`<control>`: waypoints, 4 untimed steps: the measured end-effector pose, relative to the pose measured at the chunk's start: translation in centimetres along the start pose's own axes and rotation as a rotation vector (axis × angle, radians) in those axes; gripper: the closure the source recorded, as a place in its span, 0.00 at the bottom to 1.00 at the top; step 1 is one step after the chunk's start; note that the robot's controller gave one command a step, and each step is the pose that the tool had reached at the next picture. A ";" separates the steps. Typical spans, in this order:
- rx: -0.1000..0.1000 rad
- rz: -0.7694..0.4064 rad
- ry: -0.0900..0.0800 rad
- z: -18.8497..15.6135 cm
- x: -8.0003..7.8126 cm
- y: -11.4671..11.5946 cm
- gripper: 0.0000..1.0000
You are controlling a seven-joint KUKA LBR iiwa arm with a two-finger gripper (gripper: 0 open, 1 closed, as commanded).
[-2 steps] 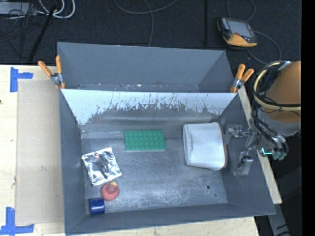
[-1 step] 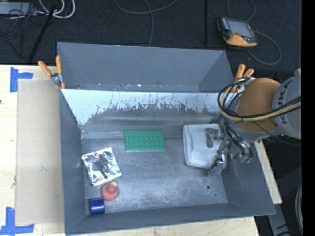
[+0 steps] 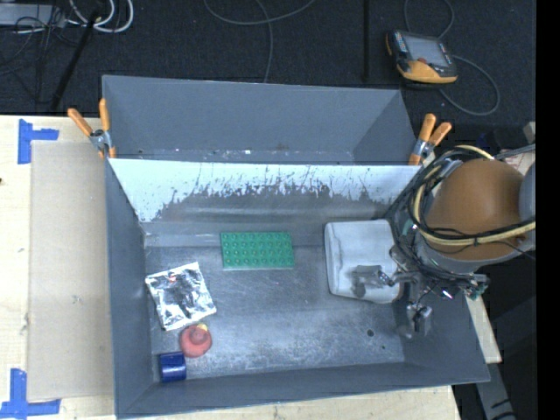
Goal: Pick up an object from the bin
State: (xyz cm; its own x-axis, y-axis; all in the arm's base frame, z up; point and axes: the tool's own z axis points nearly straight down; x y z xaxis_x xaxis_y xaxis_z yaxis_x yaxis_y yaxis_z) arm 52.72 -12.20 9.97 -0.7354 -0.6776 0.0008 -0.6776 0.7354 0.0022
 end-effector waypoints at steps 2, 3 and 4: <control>-0.007 -0.960 -0.016 2.3 -5.6 -4.5 0.00; 0.010 -0.865 -0.008 2.5 -5.7 -3.8 0.00; 0.009 -0.857 0.009 2.3 -5.1 -4.3 1.00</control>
Offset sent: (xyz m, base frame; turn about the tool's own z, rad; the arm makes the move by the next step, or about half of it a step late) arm 0.0615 0.0059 0.0003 -0.4375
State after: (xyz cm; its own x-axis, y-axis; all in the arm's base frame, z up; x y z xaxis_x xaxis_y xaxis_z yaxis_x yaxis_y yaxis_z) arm 59.37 -11.91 7.65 0.0312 -0.9995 0.0102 -0.9995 -0.0312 -0.0023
